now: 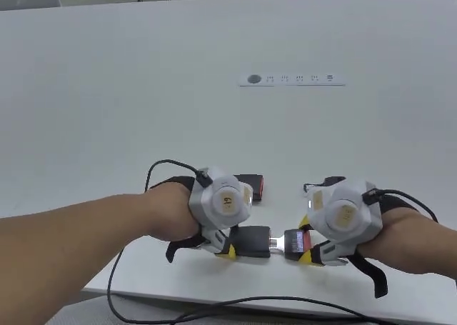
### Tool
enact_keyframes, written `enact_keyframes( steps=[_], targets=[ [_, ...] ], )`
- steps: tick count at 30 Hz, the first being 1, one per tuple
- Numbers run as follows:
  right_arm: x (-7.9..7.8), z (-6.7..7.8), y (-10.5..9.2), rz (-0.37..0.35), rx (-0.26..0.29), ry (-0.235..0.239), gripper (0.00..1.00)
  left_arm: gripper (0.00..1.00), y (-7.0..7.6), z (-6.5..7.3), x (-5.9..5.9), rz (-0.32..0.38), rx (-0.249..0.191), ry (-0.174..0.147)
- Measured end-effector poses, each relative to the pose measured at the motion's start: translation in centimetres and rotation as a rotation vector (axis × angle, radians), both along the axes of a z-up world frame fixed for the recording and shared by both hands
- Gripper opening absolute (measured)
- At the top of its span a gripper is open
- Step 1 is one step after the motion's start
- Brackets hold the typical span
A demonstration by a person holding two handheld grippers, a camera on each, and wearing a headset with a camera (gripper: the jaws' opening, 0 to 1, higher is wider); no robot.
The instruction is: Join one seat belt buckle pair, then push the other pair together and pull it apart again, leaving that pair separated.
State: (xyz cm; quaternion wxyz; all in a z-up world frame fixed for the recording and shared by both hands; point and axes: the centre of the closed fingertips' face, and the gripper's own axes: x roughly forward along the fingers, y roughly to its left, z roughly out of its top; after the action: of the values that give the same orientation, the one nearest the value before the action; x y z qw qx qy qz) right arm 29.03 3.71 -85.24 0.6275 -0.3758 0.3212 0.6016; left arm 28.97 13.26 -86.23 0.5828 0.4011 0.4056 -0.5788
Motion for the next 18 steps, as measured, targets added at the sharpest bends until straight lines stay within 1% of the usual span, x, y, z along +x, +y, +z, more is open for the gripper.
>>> enact_keyframes(
  steps=[6, 12, 18],
  targets=[
    [0.06, 0.07, 0.02, -0.003, 0.002, -0.002, 0.31, 0.3, 0.01, 0.04, 0.04, 0.004, -0.002, 0.0],
    [0.14, 0.33, 0.06, -0.006, 0.001, -0.01, 0.31, 0.3, 0.01, 0.06, 0.12, 0.012, 0.009, 0.001],
    [0.24, 0.22, 0.08, -0.008, -0.005, -0.013, 0.31, 0.3, 0.01, 0.11, 0.17, 0.007, 0.016, 0.0]
  ],
)
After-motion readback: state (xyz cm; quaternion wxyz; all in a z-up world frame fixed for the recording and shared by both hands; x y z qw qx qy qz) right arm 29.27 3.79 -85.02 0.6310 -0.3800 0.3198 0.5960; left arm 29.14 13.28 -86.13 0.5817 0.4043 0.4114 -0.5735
